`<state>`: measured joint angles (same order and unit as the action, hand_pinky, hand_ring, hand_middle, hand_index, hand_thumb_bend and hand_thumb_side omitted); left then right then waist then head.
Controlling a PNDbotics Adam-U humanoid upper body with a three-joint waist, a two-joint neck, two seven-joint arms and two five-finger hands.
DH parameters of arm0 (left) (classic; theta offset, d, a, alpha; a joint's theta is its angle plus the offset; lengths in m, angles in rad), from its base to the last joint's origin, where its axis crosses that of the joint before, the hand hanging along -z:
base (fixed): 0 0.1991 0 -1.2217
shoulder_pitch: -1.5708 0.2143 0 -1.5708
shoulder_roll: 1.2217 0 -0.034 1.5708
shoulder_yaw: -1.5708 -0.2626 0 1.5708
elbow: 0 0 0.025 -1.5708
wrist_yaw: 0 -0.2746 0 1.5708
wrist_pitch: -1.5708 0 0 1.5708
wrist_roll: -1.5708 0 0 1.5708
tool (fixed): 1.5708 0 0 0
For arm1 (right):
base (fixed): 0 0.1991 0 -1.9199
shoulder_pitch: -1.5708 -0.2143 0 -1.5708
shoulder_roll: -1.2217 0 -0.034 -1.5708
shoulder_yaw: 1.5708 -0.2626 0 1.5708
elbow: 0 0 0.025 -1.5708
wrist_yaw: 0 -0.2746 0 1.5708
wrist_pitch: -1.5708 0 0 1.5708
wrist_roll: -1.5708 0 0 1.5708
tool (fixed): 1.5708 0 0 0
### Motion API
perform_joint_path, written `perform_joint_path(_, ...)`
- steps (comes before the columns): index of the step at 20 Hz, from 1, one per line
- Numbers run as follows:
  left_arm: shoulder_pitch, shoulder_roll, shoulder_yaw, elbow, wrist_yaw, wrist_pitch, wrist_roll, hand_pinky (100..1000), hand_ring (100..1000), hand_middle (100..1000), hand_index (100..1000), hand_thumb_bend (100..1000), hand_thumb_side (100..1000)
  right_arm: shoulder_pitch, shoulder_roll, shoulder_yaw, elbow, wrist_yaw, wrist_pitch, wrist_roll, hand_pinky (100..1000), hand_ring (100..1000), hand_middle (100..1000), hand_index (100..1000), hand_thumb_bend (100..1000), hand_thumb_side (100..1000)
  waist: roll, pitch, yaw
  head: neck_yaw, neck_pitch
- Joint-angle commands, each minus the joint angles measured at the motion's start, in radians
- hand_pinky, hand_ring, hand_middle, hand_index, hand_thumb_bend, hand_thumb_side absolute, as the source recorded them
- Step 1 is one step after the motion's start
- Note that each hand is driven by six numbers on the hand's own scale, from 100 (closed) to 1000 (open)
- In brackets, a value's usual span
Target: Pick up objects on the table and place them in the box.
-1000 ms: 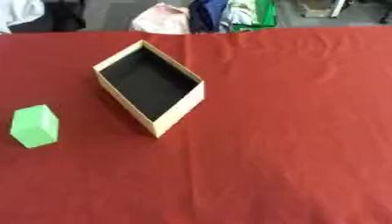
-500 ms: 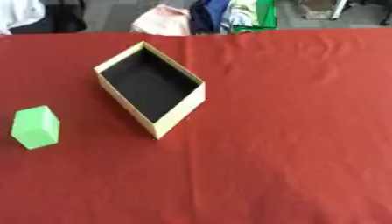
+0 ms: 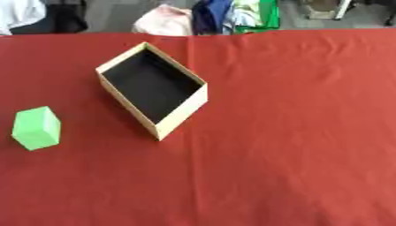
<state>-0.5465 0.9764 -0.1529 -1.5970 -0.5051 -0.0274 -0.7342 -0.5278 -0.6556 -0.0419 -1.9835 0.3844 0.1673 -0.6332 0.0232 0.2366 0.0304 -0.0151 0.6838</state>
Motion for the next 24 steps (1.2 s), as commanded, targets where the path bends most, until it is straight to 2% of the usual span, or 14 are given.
perform_joint_path(1,-0.035,0.004,-0.019,0.018,-0.019,0.014,-0.004,930,896,836,980,781,471,-0.013,-0.018,-0.002,-0.016,-0.006,-0.001,0.005,794,752,765,764,100,119,0.007,-0.027,-0.003,0.008,-0.005)
perform_joint_path(8,-0.082,-0.047,-0.051,0.083,-0.033,0.008,-0.031,938,904,854,995,772,477,-0.013,-0.015,-0.001,-0.016,-0.008,-0.002,0.006,794,753,765,764,100,118,0.010,-0.025,-0.011,0.017,-0.004)
perform_joint_path(18,-0.113,-0.073,-0.065,0.105,-0.047,-0.006,-0.063,959,930,895,1000,795,455,-0.012,-0.012,0.000,-0.016,-0.011,-0.001,0.008,794,753,765,764,100,118,0.014,-0.024,-0.014,0.011,-0.003)
perform_joint_path(24,-0.117,-0.076,-0.084,0.137,-0.114,-0.012,-0.065,955,942,901,981,826,424,-0.012,-0.011,0.001,-0.016,-0.011,-0.001,0.008,794,753,765,764,100,118,0.015,-0.024,-0.016,0.014,-0.004)
